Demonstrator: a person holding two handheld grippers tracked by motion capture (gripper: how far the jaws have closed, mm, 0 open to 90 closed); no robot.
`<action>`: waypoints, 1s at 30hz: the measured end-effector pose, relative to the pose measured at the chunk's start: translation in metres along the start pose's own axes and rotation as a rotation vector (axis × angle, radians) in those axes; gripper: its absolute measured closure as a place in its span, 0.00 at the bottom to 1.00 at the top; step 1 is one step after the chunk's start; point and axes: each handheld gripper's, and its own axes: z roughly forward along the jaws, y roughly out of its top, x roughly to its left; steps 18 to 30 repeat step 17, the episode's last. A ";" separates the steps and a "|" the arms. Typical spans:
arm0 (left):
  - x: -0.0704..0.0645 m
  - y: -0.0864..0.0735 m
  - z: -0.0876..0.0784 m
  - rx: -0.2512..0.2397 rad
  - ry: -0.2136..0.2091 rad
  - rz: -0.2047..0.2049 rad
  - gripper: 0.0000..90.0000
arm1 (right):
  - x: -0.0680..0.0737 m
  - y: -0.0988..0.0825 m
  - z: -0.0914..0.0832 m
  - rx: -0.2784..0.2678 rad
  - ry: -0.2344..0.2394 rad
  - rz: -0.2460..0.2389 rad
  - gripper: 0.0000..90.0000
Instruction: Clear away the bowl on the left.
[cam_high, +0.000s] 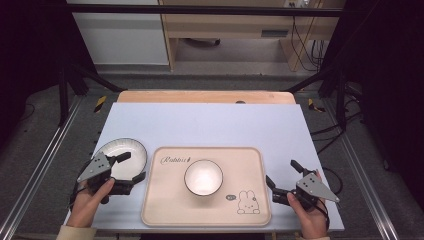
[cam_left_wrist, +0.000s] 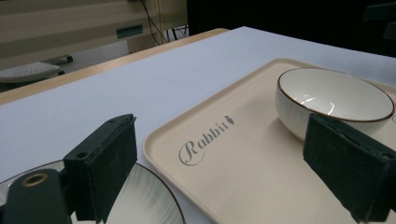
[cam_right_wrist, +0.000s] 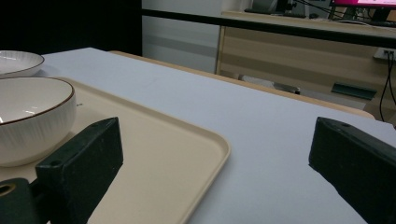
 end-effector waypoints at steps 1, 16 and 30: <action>0.000 -0.001 0.000 0.002 0.000 -0.003 0.11 | 0.000 0.000 0.000 0.000 0.001 0.000 0.03; 0.015 -0.013 -0.008 -0.032 0.026 -0.058 0.11 | 0.001 0.001 0.000 -0.001 0.004 -0.001 0.03; 0.015 -0.013 -0.008 -0.031 0.027 -0.058 0.11 | 0.001 0.001 0.000 -0.002 0.004 0.000 0.03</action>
